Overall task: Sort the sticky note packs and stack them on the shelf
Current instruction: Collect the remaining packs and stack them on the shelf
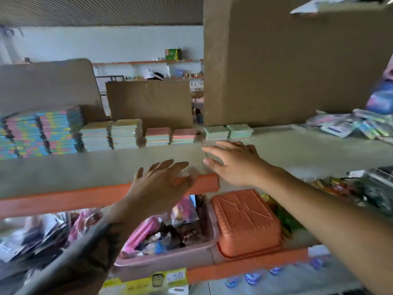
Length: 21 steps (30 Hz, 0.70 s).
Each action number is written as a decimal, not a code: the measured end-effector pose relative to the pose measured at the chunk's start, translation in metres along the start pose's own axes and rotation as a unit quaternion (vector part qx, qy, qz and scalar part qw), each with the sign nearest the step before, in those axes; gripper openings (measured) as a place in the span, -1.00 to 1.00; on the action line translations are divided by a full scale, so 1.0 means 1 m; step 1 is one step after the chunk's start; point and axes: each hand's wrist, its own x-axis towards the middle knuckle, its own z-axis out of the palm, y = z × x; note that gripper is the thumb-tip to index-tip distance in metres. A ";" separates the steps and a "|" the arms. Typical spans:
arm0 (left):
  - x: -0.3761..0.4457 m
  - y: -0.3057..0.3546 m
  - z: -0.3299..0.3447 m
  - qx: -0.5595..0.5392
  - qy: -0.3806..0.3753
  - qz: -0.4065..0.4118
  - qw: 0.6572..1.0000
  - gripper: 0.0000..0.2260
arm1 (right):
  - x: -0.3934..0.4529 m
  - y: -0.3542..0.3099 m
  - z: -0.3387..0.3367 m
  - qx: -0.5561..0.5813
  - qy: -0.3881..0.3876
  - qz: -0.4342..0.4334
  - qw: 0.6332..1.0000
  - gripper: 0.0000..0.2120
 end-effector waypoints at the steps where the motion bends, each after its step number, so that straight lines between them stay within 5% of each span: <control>1: 0.003 0.018 0.005 -0.002 -0.006 0.008 1.000 -0.26 | -0.012 0.019 -0.001 0.001 0.002 0.011 1.000 -0.45; 12: 0.075 0.181 0.034 -0.023 -0.048 0.106 0.993 -0.43 | -0.087 0.193 -0.040 0.014 0.058 0.125 0.990 -0.46; 21: 0.225 0.278 0.066 -0.028 -0.119 0.148 0.981 -0.39 | -0.069 0.326 -0.072 -0.053 0.059 0.181 0.980 -0.46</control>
